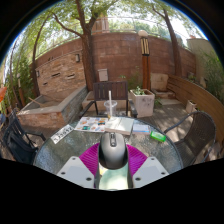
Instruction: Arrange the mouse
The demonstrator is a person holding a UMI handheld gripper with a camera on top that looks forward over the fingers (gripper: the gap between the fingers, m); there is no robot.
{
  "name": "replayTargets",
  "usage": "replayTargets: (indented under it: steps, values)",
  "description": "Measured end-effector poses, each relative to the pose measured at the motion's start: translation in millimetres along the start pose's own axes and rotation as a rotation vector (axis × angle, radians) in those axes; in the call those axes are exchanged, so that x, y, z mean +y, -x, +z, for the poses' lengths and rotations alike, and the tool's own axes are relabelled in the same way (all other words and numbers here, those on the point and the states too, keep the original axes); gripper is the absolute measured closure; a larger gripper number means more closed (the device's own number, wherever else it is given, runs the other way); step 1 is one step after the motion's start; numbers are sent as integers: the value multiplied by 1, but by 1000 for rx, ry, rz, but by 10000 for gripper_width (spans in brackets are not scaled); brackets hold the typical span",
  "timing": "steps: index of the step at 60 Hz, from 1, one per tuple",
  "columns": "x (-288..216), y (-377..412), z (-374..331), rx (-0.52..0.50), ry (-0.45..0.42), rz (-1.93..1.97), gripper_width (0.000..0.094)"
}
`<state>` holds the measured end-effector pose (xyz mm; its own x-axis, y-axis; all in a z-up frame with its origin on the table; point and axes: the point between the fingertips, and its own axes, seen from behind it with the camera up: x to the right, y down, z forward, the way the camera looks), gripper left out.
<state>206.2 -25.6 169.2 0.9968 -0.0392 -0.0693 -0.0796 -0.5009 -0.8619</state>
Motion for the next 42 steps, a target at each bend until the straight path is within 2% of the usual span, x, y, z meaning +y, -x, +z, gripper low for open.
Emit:
replayTargets:
  steps: [4,5,9,12,20,22,26,28,32,42]
  values:
    - [53,-36,12,52,96,-18,560]
    - [79,-44,14,61,112,-19,561]
    - [119,-61,22,72,203,-17,558]
    - [142,-69,27,83,238,-12,548]
    - [189,-70,32,70,317,-13,387]
    - [186,-71,30,74,303,-16,321]
    - [172,-69,20,81,283,-29,69]
    - [166,-69,13,87,260,-37,112]
    - [155,-65,-10,92,230,-46,70]
    - [127,-47,-93,106,169,-73,82]
